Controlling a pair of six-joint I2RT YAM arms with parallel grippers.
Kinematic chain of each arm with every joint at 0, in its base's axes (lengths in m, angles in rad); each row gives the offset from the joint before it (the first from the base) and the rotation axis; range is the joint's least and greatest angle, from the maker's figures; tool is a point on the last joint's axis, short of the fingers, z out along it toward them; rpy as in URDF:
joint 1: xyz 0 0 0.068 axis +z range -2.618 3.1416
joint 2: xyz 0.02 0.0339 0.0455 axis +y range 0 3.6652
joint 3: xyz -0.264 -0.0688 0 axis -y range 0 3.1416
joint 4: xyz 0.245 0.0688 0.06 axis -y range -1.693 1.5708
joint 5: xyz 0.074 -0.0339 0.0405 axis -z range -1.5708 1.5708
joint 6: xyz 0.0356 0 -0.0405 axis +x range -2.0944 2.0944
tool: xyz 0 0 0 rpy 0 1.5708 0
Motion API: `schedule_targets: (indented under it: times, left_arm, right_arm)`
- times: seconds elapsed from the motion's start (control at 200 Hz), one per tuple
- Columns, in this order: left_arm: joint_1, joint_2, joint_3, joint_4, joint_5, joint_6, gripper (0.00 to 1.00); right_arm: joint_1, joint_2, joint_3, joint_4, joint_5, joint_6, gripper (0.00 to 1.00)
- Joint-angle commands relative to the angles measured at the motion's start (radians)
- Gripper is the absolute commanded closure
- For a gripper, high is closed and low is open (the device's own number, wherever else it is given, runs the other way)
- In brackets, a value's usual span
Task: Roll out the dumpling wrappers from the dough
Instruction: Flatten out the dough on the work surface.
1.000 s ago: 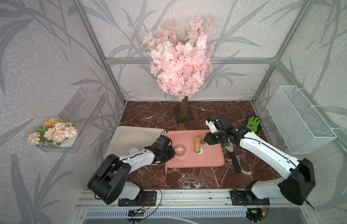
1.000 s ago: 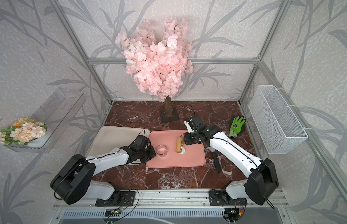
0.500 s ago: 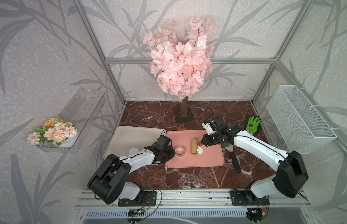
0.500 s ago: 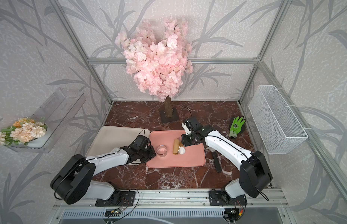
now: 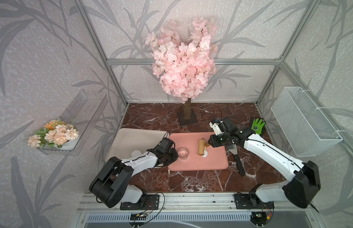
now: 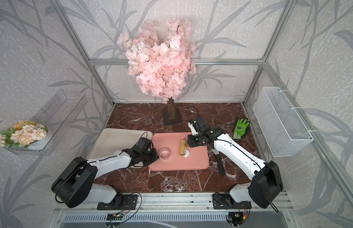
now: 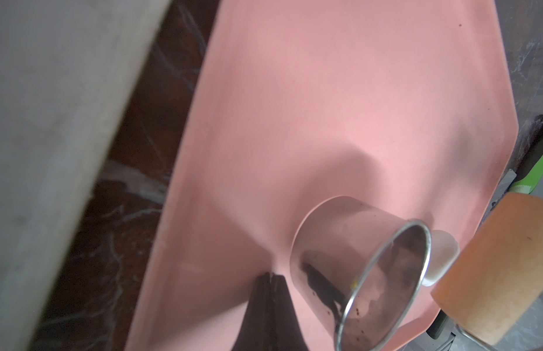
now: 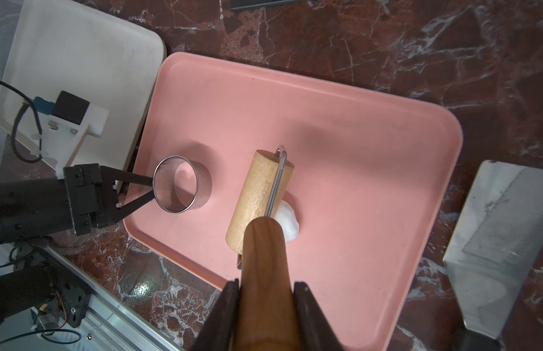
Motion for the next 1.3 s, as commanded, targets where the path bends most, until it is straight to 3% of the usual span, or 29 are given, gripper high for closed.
schedule_targets:
  times: [0.0, 0.46, 0.865, 1.04, 1.295]
  left_arm:
    - [0.000, 0.024, -0.032, -0.069, -0.010, -0.001, 1.00]
    - [-0.001, 0.032, -0.026, -0.069, -0.010, 0.002, 1.00]
    - [-0.001, 0.032, -0.021, -0.075, -0.006, 0.004, 1.00]
    - [-0.001, 0.034, -0.021, -0.069, -0.005, 0.003, 1.00]
    - [0.000, 0.034, -0.027, -0.067, -0.005, 0.001, 1.00]
  right_arm:
    - [-0.005, -0.028, 0.019, -0.027, 0.029, -0.023, 1.00]
    - [-0.008, 0.095, -0.052, -0.015, 0.074, -0.036, 1.00]
    - [-0.009, -0.016, 0.093, -0.054, 0.012, -0.017, 1.00]
    - [-0.012, -0.026, 0.051, -0.091, 0.068, -0.049, 1.00]
    - [-0.013, 0.036, -0.036, -0.058, 0.052, -0.052, 1.00]
